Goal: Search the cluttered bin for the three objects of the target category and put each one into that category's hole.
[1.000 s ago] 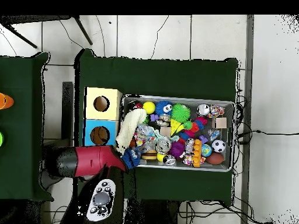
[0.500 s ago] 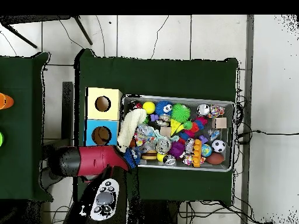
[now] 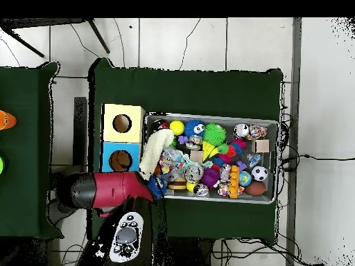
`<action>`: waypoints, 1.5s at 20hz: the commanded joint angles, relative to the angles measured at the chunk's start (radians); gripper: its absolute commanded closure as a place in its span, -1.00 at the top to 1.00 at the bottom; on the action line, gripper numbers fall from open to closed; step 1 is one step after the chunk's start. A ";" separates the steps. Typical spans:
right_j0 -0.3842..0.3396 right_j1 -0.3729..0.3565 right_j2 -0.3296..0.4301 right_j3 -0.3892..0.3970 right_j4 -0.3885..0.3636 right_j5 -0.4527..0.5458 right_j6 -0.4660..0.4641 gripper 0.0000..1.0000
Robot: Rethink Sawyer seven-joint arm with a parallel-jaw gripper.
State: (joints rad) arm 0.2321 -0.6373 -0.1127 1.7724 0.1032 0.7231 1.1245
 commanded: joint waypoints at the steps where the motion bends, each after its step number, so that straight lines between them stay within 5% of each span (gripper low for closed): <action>1: -0.036 -0.030 0.077 -0.022 0.040 0.044 0.194 -1.00; 15: -0.113 -0.179 0.076 -0.009 -0.011 0.088 0.063 -1.00; 21: -0.227 -0.111 0.120 0.011 -0.083 -0.074 -0.037 -1.00; 30: -0.394 -0.079 0.235 0.004 -0.198 -0.170 -0.130 -1.00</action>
State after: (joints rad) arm -0.0753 -0.7715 -0.0359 1.7727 0.0015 0.6483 1.1245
